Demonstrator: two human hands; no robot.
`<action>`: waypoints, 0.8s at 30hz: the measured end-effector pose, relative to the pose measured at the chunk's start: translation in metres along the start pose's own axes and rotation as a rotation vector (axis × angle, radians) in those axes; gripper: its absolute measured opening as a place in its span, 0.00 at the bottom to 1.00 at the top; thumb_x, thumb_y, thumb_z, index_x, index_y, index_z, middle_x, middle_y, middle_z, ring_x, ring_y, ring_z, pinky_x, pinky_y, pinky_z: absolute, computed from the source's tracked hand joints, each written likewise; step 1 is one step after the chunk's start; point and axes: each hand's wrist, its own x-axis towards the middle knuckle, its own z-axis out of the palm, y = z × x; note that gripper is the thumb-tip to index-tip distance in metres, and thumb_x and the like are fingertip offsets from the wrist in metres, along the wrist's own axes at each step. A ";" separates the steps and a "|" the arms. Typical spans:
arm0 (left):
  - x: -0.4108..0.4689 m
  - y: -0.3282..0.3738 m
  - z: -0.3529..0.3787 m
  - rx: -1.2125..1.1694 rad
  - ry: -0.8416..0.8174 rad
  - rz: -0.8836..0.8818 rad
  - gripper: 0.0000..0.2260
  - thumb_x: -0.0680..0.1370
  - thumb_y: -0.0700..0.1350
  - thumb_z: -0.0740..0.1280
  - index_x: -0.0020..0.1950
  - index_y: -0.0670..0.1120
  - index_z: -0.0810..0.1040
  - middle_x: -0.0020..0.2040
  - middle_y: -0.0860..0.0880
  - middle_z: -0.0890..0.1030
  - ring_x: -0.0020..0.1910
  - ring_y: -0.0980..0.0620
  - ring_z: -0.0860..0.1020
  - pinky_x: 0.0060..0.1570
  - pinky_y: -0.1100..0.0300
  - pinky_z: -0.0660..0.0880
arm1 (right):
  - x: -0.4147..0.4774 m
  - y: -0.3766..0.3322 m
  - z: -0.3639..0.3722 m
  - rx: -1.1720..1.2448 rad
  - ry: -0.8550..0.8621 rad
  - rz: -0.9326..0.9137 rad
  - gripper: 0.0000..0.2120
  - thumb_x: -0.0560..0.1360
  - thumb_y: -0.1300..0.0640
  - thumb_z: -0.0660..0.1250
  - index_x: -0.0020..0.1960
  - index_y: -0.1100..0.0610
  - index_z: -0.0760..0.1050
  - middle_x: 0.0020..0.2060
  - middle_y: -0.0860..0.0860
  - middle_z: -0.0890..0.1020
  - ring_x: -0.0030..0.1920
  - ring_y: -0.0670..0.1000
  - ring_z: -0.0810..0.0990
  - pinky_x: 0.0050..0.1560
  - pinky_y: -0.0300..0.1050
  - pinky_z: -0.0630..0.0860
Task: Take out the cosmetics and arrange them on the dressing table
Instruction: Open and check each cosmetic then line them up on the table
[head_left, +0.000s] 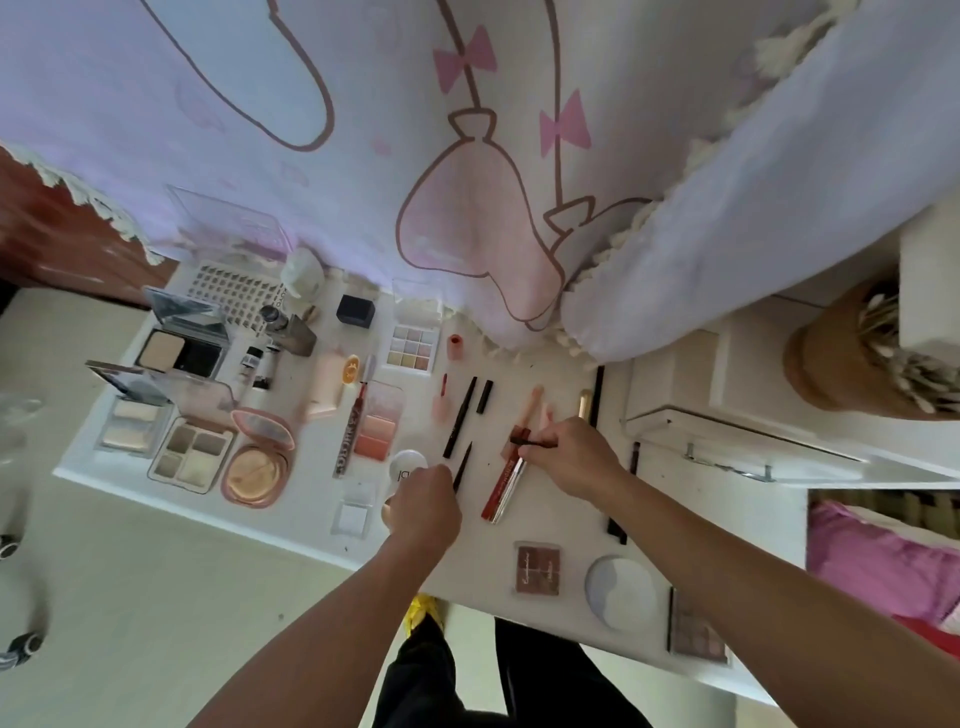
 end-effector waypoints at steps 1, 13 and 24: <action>0.000 0.000 0.000 0.005 -0.002 0.003 0.09 0.74 0.38 0.65 0.39 0.47 0.67 0.37 0.49 0.75 0.39 0.48 0.77 0.45 0.50 0.80 | 0.001 -0.003 0.002 -0.036 -0.004 0.012 0.12 0.78 0.48 0.67 0.35 0.45 0.80 0.30 0.41 0.67 0.29 0.41 0.69 0.31 0.40 0.63; -0.012 -0.019 -0.001 0.094 0.033 0.111 0.04 0.77 0.38 0.62 0.47 0.44 0.75 0.46 0.46 0.80 0.44 0.48 0.79 0.41 0.59 0.72 | 0.018 -0.019 0.045 0.002 -0.084 0.143 0.14 0.74 0.52 0.72 0.46 0.63 0.78 0.34 0.51 0.79 0.34 0.48 0.77 0.32 0.40 0.69; -0.014 -0.031 0.004 0.188 0.039 0.171 0.05 0.78 0.43 0.63 0.50 0.44 0.76 0.48 0.45 0.80 0.47 0.45 0.79 0.44 0.55 0.74 | 0.039 -0.035 0.075 -0.034 -0.078 0.229 0.13 0.75 0.51 0.70 0.44 0.62 0.80 0.31 0.52 0.85 0.36 0.53 0.85 0.46 0.49 0.82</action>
